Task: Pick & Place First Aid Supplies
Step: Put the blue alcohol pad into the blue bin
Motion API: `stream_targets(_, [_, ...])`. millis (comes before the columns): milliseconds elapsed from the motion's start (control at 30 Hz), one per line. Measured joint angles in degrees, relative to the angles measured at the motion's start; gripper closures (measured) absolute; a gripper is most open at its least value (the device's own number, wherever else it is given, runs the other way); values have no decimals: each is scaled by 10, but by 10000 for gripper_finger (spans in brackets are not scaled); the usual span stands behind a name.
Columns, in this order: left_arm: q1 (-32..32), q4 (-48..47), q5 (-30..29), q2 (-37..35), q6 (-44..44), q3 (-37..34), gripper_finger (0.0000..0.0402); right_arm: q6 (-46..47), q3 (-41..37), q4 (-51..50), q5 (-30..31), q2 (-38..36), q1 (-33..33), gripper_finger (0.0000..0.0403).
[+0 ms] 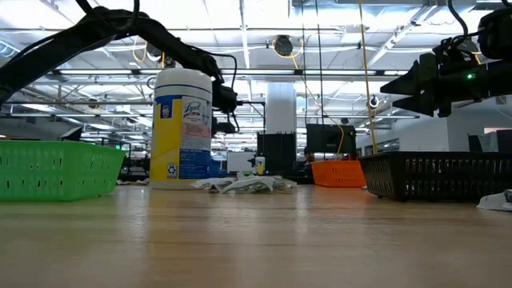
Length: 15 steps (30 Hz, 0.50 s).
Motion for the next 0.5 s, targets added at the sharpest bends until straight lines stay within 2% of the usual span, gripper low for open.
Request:
stream_targets(233, [-3, 9, 11, 0, 0, -6, 357, 0, 0, 0, 0, 0, 0, 9])
stream_targets(500, [6, 0, 38, -10, 42, -6, 243, 0, 0, 0, 0, 0, 0, 9])
